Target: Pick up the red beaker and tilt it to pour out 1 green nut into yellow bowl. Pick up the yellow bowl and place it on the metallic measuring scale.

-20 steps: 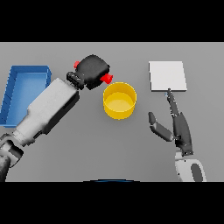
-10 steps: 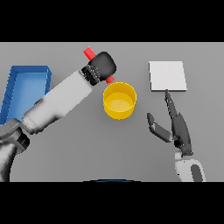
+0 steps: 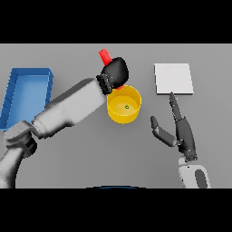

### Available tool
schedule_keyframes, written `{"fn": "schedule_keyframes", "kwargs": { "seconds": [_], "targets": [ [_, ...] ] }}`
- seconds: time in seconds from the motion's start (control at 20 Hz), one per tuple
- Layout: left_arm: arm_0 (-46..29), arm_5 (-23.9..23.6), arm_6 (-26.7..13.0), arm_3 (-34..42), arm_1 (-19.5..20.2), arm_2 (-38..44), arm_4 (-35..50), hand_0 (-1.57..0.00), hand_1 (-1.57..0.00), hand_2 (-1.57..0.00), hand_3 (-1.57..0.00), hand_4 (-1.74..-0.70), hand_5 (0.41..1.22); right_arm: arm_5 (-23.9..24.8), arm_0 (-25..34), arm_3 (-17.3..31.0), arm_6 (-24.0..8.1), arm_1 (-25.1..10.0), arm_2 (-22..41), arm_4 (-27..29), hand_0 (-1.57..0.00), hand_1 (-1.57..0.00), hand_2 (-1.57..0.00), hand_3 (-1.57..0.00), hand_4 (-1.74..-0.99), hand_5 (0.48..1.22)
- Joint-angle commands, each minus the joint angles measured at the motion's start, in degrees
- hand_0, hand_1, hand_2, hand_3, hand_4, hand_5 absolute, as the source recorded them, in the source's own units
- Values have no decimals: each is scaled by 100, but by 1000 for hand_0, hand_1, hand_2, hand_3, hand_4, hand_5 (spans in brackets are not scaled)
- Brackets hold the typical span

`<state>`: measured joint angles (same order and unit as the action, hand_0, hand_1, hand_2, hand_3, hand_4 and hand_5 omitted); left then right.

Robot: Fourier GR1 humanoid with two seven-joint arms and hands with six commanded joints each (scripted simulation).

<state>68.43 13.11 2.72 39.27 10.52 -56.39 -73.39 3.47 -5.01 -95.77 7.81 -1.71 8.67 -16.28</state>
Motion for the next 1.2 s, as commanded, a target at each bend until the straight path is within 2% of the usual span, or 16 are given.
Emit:
{"fn": "schedule_keyframes", "kwargs": {
  "seconds": [0.0,0.2,0.25,0.5,0.55,0.65,0.75,0.85,0.9,0.95,1.05,1.1,1.15],
  "targets": [
    [17,46,16,-7,-9,-110,-98,-1571,-1571,-1571,-1571,-1735,1221,56,30,34,12,-25,-40,-33,1,1,1,1,-1076,678],
    [376,128,237,-218,-131,-477,-477,-1571,-1571,-1571,-1571,-1733,1221,53,63,23,135,-46,-32,-46,1,1,1,1,-1073,675],
    [467,254,418,-270,-164,-614,-566,-1571,-1571,-1571,-1571,-1733,1221,80,60,25,103,-32,-32,-63,1,1,1,1,-1063,673],
    [766,371,502,-528,-381,-894,-878,-1571,-1571,-1571,-1571,-1728,1221,89,8,-40,143,-14,-3,-81,1,1,1,1,-1041,683],
    [843,454,595,-557,-388,-867,-851,-1571,-1571,-1571,-1571,-1728,1221,69,10,-79,139,-22,17,-88,1,1,1,1,-1035,685],
    [1050,90,746,-718,-315,-690,-766,-1571,-1571,-1571,-1571,-1726,1221,75,-12,-56,77,-7,26,-106,1,1,1,1,-1035,684],
    [1359,142,754,-862,-208,-511,-704,-1571,-1571,-1571,-1571,-1725,1221,111,57,20,2,-34,-18,-130,1,1,1,1,-1030,683],
    [1607,117,801,-1012,-32,-157,-479,-1571,-1571,-1571,-1571,-1728,1221,118,25,-24,96,-76,7,-187,1,1,1,1,-1023,682],
    [1764,86,700,-1175,-7,83,-343,-1571,-1571,-1571,-1263,-1731,1221,128,4,2,129,-45,47,-221,1,1,1,1,-1024,681],
    [1913,54,689,-1345,32,236,-264,-1571,-1571,-1571,-1023,-1733,1221,131,28,31,69,-67,-3,-190,1,1,1,1,-1028,680],
    [2180,-111,847,-1695,254,745,96,-1571,-1571,-1571,-1220,-1727,1221,95,43,-13,36,-38,9,-129,1,1,1,1,-1009,676],
    [2240,-60,771,-1919,339,1062,341,-1571,-1571,-1571,-1290,-1729,1221,76,6,-62,157,-89,10,-132,1,1,1,1,-1001,683],
    [2293,-5,534,-2073,429,1345,544,-1571,-1571,-1571,-1346,-1731,1221,138,41,-14,130,-37,31,-185,1,1,1,1,-996,681]
  ]
}}
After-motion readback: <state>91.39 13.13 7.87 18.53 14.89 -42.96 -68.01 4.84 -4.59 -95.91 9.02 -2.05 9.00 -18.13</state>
